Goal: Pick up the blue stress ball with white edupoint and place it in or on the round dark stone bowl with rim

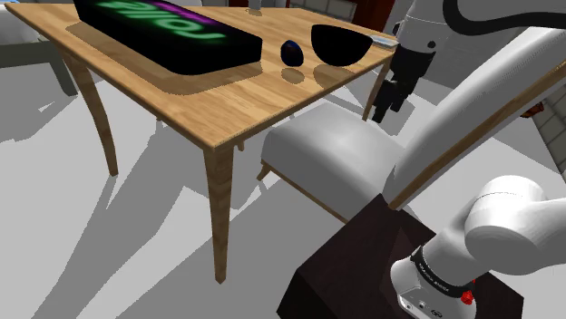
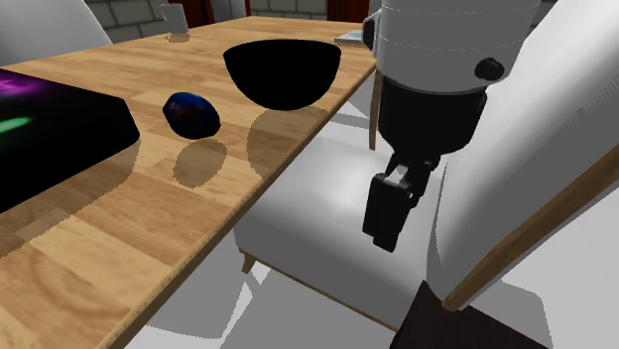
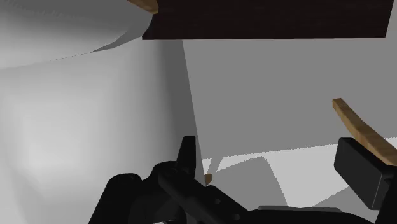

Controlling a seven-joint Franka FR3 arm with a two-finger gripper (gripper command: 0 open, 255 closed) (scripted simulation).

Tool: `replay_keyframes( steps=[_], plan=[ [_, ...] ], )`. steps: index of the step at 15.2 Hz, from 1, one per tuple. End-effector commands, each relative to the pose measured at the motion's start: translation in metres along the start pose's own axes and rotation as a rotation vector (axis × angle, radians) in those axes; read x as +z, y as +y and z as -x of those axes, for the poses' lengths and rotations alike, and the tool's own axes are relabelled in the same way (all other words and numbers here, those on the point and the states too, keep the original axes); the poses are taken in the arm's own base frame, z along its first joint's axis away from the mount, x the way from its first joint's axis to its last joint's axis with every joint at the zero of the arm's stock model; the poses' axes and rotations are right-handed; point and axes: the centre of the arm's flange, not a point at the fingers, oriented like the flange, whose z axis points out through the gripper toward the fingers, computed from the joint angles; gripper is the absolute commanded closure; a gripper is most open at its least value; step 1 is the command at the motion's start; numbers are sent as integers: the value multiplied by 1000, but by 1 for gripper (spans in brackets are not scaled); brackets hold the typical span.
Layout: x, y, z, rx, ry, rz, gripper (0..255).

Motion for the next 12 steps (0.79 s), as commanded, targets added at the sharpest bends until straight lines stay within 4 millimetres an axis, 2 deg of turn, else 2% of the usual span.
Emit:
replay_keyframes(
  steps=[1, 7, 12],
  plan=[
    [0, 0, 0, 0, 0, 0, 0],
    [-16, 8, -67, -162, 60, 33, 0],
    [-32, 5, -122, -296, 109, 60, 0]
  ],
)
